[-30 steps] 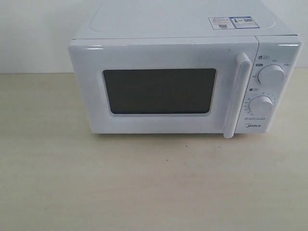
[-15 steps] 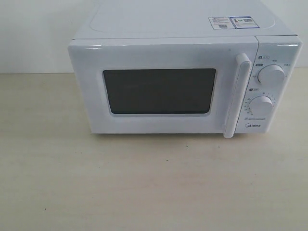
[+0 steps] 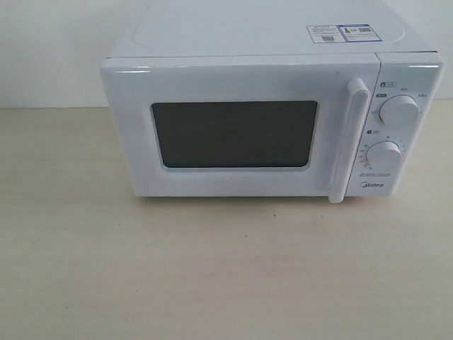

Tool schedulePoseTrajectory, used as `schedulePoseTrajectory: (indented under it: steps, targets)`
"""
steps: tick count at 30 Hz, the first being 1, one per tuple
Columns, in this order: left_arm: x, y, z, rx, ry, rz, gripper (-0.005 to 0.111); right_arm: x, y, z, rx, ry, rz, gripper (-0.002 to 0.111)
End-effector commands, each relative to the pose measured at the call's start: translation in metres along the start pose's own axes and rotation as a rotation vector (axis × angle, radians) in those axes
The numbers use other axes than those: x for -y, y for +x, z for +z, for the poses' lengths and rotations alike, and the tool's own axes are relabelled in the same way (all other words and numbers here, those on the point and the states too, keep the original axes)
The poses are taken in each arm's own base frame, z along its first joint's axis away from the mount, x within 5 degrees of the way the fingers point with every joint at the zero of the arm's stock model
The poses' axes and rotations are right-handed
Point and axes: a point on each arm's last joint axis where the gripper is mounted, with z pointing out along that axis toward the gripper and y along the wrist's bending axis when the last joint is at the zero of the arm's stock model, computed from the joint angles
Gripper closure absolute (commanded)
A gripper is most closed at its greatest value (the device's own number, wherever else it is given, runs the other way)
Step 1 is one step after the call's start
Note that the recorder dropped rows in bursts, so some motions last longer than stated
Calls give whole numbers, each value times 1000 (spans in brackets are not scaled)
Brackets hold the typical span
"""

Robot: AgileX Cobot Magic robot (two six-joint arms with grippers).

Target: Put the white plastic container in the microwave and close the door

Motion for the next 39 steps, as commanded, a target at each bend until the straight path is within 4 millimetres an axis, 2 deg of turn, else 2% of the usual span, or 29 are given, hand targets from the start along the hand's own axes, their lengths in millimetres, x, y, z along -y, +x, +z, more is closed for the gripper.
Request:
schedulePoseTrajectory:
  steps: [1, 8, 12, 18, 25, 28, 31, 33, 34, 39]
  targets:
    - [0, 3, 0, -25, -3, 95, 102, 0, -1, 0, 10, 0, 2, 109]
    - [0, 5, 0, -40, -4, 66, 102, 0, -1, 0, 10, 0, 2, 109]
    - [-1, 5, 0, -50, -17, 107, 102, 0, -1, 0, 10, 0, 2, 109]
    - [-10, 12, -2, -125, -163, 52, 102, 0, -1, 0, 10, 0, 2, 109]
    - [-11, 15, -2, -160, -191, 19, 102, 0, -1, 0, 10, 0, 2, 109]
    - [-10, 15, -2, -151, -191, -115, 102, 0, -1, 0, 10, 0, 2, 109]
    - [-6, 15, -2, -128, -170, -446, 102, 0, -1, 0, 10, 0, 2, 109]
    - [-4, 15, -1, -121, -148, -519, 102, 0, -1, 0, 10, 0, 2, 109]
    - [-3, 14, -1, -122, -138, -470, 102, 0, -1, 0, 10, 0, 2, 109]
    - [-3, 14, -1, -149, -103, -4, 102, 0, -1, 0, 10, 0, 2, 109]
